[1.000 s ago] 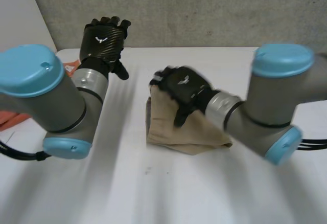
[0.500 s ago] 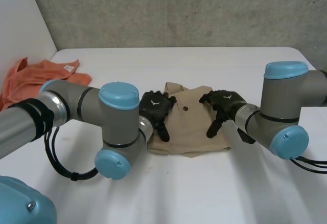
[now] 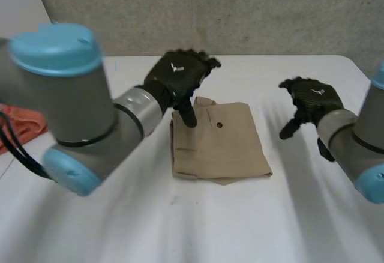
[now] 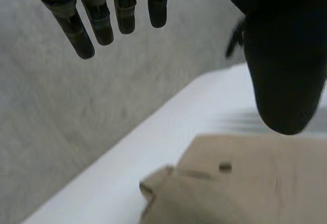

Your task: Fold the laundry.

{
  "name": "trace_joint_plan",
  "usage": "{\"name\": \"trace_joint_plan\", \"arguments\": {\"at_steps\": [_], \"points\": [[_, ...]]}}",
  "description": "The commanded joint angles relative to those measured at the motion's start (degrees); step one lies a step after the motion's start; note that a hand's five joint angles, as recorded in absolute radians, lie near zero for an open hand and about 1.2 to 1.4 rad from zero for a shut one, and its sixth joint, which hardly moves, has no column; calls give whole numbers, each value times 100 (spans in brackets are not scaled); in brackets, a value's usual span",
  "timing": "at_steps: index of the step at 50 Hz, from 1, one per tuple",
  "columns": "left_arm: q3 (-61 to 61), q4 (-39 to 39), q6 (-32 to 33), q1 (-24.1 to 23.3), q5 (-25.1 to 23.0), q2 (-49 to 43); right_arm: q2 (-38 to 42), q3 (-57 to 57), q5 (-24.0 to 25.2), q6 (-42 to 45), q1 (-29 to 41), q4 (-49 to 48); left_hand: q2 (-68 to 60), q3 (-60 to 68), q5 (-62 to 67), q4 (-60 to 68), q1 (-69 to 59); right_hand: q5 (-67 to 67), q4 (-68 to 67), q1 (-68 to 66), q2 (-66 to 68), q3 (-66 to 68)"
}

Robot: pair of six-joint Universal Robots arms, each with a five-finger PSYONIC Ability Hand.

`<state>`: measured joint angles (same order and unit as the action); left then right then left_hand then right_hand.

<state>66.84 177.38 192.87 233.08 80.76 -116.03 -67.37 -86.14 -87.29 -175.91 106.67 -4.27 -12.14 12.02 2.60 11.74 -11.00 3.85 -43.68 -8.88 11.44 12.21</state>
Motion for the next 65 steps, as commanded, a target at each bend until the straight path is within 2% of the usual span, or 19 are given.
{"name": "trace_joint_plan", "arguments": {"at_steps": [1,5,13,22,33,37,38,40,45,46,54,59,60,63,65], "points": [[399,-247,-328,193,-981,748,-118,-895,36,-655,-164,5,126,-113,-171,-85,12,-385,3368,-112,-144,-221],[435,-432,-425,273,-1159,819,-48,-1151,273,-699,-120,-57,109,-96,-154,-69,-5,-385,3368,-112,-144,-221],[452,-634,-461,282,-1167,810,391,-1055,740,-1199,-24,-241,109,-96,-154,-69,-5,-385,3368,-112,-144,-221],[549,-608,-461,299,-1159,819,927,-598,766,-1349,275,-338,109,-96,-154,-69,-5,-377,3361,-119,-136,-214],[558,-608,-461,343,-1150,819,1472,-18,731,-1367,574,-435,92,-79,-138,-52,-22,1001,1982,-1498,1243,1165],[567,-608,-470,343,-1141,819,1543,71,722,-1367,609,-452,92,-79,-138,-52,-22,2295,689,-2791,2536,2458],[567,-608,-470,343,-1141,819,1551,88,722,-1367,609,-478,92,-79,-138,-52,-22,3097,-114,-3594,3339,3261],[567,-608,-470,343,-1150,819,1560,114,722,-1367,609,-531,92,-79,-138,-52,-22,3725,-742,-4222,3966,3888],[567,-599,-478,343,-1141,819,1569,237,722,-1306,609,-646,92,-79,-138,-52,-22,6447,-3464,-6944,6688,6610],[567,-599,-478,343,-1150,819,1569,281,722,-1297,609,-646,92,-79,-138,-52,-22,6613,-3630,-7110,6855,6777],[567,-608,-478,343,-1141,819,1876,1019,714,-1025,566,-611,92,-79,-138,-52,-22,6615,-3632,-7112,6856,6779],[610,-608,-470,352,-1124,819,1991,1266,740,-560,338,-129,75,-62,-121,-35,-39,6438,-3455,-6935,6679,6601],[637,-608,-461,343,-1132,819,1974,1231,757,-489,311,-14,75,-62,-121,-35,-39,4937,-1954,-5434,5179,5101],[663,-599,-461,343,-1132,819,1851,1073,845,-400,258,294,75,-62,-121,-35,-39,1619,1364,-2116,1860,1783],[663,-599,-461,343,-1132,828,1745,985,907,-400,240,312,75,-62,-121,-35,-39,989,1994,-1486,1231,1153]]}}
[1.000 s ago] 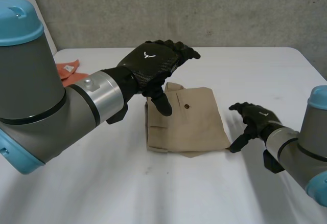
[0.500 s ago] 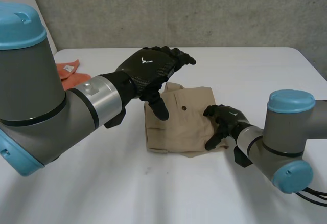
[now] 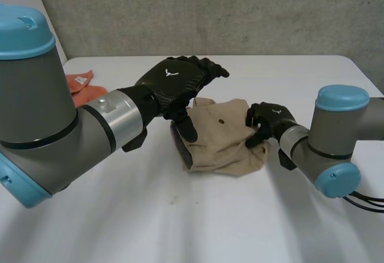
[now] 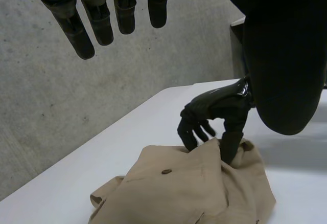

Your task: Fold the laundry.

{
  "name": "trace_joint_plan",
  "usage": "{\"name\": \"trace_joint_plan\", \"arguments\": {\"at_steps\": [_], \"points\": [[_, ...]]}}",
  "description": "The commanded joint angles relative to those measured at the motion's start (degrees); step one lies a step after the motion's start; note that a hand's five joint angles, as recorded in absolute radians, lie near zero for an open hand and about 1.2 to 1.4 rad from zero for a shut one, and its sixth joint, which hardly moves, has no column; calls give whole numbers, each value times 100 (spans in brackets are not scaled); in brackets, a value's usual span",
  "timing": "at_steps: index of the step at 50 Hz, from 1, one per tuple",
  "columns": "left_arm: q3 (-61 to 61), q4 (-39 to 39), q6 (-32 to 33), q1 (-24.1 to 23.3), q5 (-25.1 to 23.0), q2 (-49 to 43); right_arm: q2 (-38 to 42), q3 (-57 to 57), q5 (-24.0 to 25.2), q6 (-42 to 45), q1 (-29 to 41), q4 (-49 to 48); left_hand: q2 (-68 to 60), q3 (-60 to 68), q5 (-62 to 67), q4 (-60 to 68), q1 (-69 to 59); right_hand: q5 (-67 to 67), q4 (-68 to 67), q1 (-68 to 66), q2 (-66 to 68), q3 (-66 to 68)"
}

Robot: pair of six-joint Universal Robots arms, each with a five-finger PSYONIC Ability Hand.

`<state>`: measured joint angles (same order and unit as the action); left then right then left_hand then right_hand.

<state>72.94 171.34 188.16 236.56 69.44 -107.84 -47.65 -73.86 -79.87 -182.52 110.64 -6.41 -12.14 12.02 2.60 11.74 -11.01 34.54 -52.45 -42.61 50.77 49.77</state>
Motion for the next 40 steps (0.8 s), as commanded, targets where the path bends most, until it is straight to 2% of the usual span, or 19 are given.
{"name": "trace_joint_plan", "arguments": {"at_steps": [1,2,5,11,19,30,33,36,37,40], "points": [[63,4,10,4,-1,0,-288,-295,182,261,-156,526,75,-62,-121,-35,-38,-2316,3107,2123,-2939,-2839],[54,4,10,13,-1,9,-445,-435,234,252,-174,526,75,-62,-121,-35,-38,-2885,3676,2692,-3508,-3407],[63,4,1,13,-1,9,-753,-751,314,252,-270,518,58,-46,-104,-18,-55,-3377,4169,3184,-4000,-3900],[80,-4,-8,-5,-1,0,-957,-1130,393,252,-429,430,58,-46,-104,-18,-55,-3362,4153,3169,-3984,-3884],[80,4,-16,-5,-1,-9,-614,-1078,437,270,-438,43,58,-46,-104,-18,-55,-2824,3615,2631,-3447,-3347],[159,13,-16,22,-10,-53,-95,-595,437,252,-350,-27,42,-29,-87,-1,-72,-1041,1832,848,-1664,-1564],[159,13,-16,30,-10,-53,71,-437,437,243,-341,-27,42,-29,-87,-1,-72,317,474,-510,-306,-206],[159,13,-16,30,-10,-53,116,-305,411,226,-332,-89,25,-12,-70,15,-89,3091,-2300,-3284,2468,2569],[159,13,-16,30,-10,-53,116,-278,411,226,-332,-141,25,-12,-70,15,-89,3542,-2750,-3734,2919,3019],[159,22,-16,30,-10,-61,107,-77,367,217,-341,-344,25,-12,-70,15,-89,3546,-2755,-3739,2923,3023]]}}
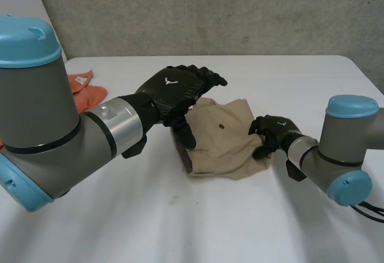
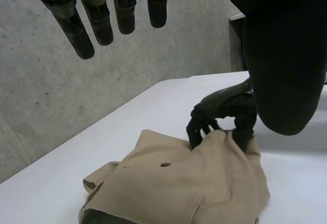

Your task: Fold the laundry.

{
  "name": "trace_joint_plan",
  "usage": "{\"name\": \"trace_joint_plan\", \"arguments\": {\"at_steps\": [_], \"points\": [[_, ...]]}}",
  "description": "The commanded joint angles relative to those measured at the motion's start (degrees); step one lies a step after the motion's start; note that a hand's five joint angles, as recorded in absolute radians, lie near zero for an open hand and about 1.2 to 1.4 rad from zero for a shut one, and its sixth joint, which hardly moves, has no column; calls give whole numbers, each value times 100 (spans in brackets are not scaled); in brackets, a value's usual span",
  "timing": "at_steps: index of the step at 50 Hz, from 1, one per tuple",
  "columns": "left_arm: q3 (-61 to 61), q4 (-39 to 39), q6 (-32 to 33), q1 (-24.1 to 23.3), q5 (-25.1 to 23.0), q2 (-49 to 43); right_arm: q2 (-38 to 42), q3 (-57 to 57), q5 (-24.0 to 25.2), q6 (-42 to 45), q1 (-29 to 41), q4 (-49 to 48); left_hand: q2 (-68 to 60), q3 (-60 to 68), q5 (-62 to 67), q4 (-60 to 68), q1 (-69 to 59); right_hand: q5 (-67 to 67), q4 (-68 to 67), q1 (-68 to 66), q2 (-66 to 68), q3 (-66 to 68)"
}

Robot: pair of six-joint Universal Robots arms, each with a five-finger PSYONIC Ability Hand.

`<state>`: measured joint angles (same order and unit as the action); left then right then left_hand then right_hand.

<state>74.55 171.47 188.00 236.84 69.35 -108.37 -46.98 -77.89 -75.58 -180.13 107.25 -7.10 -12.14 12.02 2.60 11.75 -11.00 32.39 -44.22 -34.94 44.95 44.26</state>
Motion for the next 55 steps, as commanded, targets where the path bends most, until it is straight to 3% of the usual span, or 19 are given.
{"name": "trace_joint_plan", "arguments": {"at_steps": [1,8,13,21,25,32,46,47,49,50,55], "points": [[-1,0,0,2,0,-8,49,397,-63,-31,-11,-300,25,-12,-70,15,-89,3761,-3578,-4506,3505,3574],[7,0,-9,2,9,-17,593,1723,-177,-22,-116,-187,8,5,-54,32,-106,3761,-3578,-4506,3505,3574],[7,9,-9,2,17,-17,1296,3032,-291,-22,-547,463,8,5,-54,32,-106,3761,-3578,-4506,3505,3574],[7,9,-97,11,9,-26,2833,6123,-940,13,-1389,1666,8,5,-54,32,-106,3761,-3578,-4506,3505,3574],[-1,26,-123,2,9,-52,3229,7022,-1300,13,-1733,1861,8,5,-54,32,-106,3761,-3578,-4506,3505,3574],[-28,26,-123,-7,26,-149,3362,6981,-1706,39,-2322,1466,-9,22,-37,49,-123,3761,-3578,-4506,3505,3574],[-107,35,-158,-42,70,-263,3564,6928,-1346,294,-2771,1466,8,5,-54,32,-106,3761,-3578,-4506,3505,3574],[-107,35,-167,-51,79,-263,3565,6911,-1285,390,-2788,1509,8,5,-54,32,-106,2984,-2801,-3729,2728,2797],[-107,35,-167,-51,105,-281,3565,6902,-1249,478,-2797,1632,25,-12,-70,15,-89,-2225,2408,1480,-2481,-2412],[-107,35,-167,-51,114,-281,3556,6893,-1232,522,-2789,1729,25,-12,-70,15,-89,-3239,3422,2494,-3495,-3426],[-107,35,-167,-33,167,-272,3293,6902,-1572,1276,-2727,2326,58,-46,-104,-19,-56,-3239,3422,2494,-3495,-3426]]}}
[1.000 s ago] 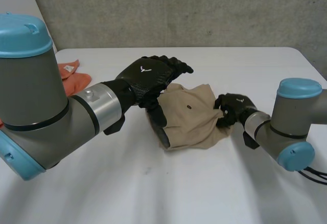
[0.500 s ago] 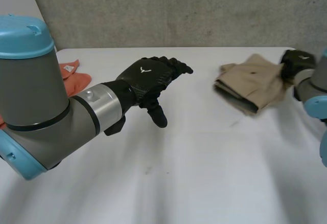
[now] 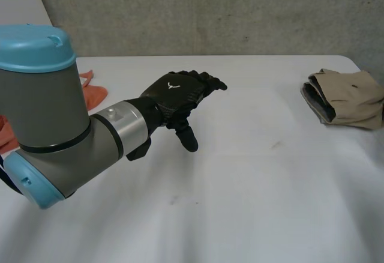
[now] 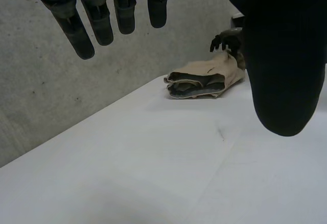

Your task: Fold the laundry.

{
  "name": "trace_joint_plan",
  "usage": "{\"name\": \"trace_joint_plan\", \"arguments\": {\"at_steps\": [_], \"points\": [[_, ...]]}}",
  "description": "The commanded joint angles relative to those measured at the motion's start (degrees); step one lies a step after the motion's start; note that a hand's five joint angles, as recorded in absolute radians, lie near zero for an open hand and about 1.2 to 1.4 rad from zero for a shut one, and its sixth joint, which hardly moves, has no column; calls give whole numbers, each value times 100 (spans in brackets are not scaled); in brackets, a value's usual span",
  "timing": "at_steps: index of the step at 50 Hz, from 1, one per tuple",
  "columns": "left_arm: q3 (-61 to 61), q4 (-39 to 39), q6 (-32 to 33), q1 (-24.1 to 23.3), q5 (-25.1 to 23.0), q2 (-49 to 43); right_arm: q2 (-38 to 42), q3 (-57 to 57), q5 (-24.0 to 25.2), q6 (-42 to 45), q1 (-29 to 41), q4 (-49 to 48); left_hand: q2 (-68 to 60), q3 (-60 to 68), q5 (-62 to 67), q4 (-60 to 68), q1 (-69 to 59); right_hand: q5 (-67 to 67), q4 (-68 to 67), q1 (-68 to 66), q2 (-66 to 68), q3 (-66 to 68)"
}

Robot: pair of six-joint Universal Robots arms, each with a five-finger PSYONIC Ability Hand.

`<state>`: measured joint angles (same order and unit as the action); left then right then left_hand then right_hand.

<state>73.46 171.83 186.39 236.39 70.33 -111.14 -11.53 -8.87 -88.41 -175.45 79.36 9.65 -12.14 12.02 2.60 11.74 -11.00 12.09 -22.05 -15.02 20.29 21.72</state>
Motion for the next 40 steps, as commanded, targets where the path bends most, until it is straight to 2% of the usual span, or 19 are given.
{"name": "trace_joint_plan", "arguments": {"at_steps": [1,5,7,14,19,22,23,26,27,30,31,32,35,39,40], "points": [[2,0,-7,4,86,30,-357,-10,-473,942,79,705,58,-46,-104,-18,-56,-1209,1205,502,-1029,-1172],[10,0,-15,3,156,74,-964,-115,-1264,1601,124,819,75,-62,-121,-35,-39,-1209,1205,502,-1029,-1172],[37,0,-15,-5,182,92,-1236,-229,-1423,1803,124,828,75,-62,-121,-35,-39,-1209,1205,502,-1029,-1172],[247,17,-7,21,235,531,-2370,-792,-1345,2551,272,776,109,-96,-154,-69,-5,-1209,1205,502,-1029,-1172],[502,342,2,214,331,900,-3003,-1222,-1275,2455,1238,732,126,-113,-171,-85,12,-1209,1205,502,-1029,-1172],[739,728,72,547,490,1146,-3320,-1810,-811,2139,1819,688,109,-96,-155,-69,-5,-1209,1205,502,-1029,-1172],[792,851,81,644,525,1208,-3477,-2203,-452,1973,2064,662,109,-96,-154,-69,-5,-1209,1205,502,-1029,-1172],[872,1238,108,1074,578,1357,-3750,-2891,226,1761,2373,574,-92,105,47,133,-206,-1209,1205,502,-1029,-1172],[863,1317,125,1224,569,1366,-3995,-3363,689,1673,2574,478,-126,139,81,167,-240,-1209,1205,502,-1029,-1172],[802,1354,283,1917,534,1279,-4409,-4112,1307,1628,2935,354,-110,123,64,150,-224,-1209,1205,502,-1029,-1172],[784,1353,353,2076,525,1218,-4619,-4602,1666,1628,3171,275,-110,123,64,150,-224,-1209,1205,502,-1029,-1172],[714,1353,545,2460,516,1008,-4708,-4841,1817,1637,3278,231,-110,123,64,150,-224,-1209,1205,502,-1029,-1172],[539,1345,924,2955,455,525,-4919,-5701,2283,1646,3603,99,-110,123,64,150,-224,-1209,1205,502,-1029,-1172],[170,1371,1705,3501,332,-319,-5200,-6589,2478,1707,3823,-41,-93,106,47,133,-207,-1209,1205,502,-1029,-1172],[-14,1388,2073,3658,332,-713,-5271,-6749,2487,1716,3841,-68,-93,106,47,133,-207,-1209,1205,502,-1029,-1172]]}}
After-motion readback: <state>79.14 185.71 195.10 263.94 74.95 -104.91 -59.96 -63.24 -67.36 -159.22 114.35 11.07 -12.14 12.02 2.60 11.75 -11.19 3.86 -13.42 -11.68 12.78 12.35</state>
